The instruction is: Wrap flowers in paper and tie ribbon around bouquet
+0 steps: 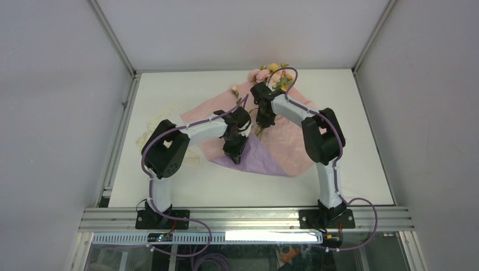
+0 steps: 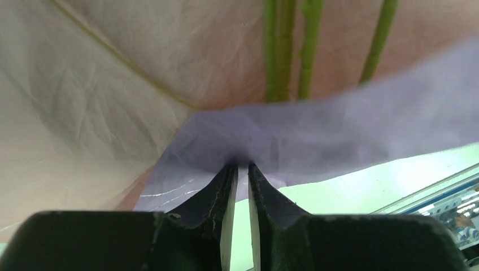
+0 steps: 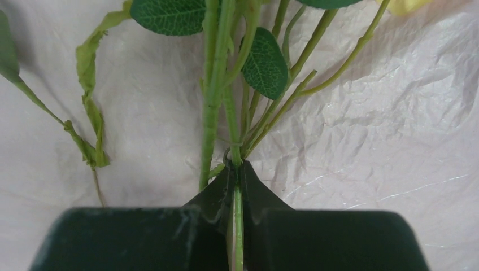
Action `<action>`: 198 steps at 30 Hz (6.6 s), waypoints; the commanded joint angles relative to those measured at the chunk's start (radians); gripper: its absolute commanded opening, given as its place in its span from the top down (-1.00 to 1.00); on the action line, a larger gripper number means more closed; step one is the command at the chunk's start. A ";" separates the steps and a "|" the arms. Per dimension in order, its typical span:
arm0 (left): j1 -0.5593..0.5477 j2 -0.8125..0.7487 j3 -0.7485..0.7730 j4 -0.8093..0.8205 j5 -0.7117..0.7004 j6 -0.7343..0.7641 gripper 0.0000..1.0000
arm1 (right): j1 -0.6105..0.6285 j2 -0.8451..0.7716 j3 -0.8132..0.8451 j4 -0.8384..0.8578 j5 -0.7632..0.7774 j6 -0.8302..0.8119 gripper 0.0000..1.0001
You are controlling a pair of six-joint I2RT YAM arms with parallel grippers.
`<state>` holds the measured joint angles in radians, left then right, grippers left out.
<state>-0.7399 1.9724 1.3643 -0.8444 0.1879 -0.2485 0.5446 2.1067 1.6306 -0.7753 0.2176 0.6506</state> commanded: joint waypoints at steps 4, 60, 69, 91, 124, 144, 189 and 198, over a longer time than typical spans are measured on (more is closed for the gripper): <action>-0.004 -0.001 -0.011 0.011 -0.025 -0.006 0.66 | -0.008 -0.073 -0.012 0.105 0.043 0.155 1.00; -0.003 -0.041 0.030 -0.003 -0.013 0.011 0.46 | 0.347 -0.838 -1.061 0.104 0.244 1.232 0.87; 0.002 -0.091 0.199 -0.041 0.256 0.156 -0.23 | 0.347 -0.808 -0.855 -0.051 0.356 1.026 1.00; 0.021 0.234 0.388 -0.049 0.116 0.196 -0.16 | 0.548 -0.565 -0.433 -0.325 0.666 0.512 1.00; 0.403 0.112 0.553 -0.089 0.471 0.173 -0.43 | 0.705 -0.126 -0.252 -0.055 0.441 -0.436 1.00; 0.426 0.016 0.255 0.091 0.582 -0.101 -0.98 | 0.699 -0.111 -0.256 -0.051 0.436 -0.465 1.00; 0.405 0.228 0.277 0.011 0.240 -0.029 1.00 | 0.238 -0.433 -0.530 0.463 -0.455 -0.139 0.97; 0.405 0.220 0.293 -0.002 0.216 -0.020 1.00 | 0.191 -0.595 -0.904 0.459 -0.340 0.052 1.00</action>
<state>-0.3397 2.2219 1.6604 -0.8352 0.4942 -0.2958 0.7433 1.6222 0.8398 -0.2718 -0.1802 0.5941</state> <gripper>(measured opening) 0.008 0.005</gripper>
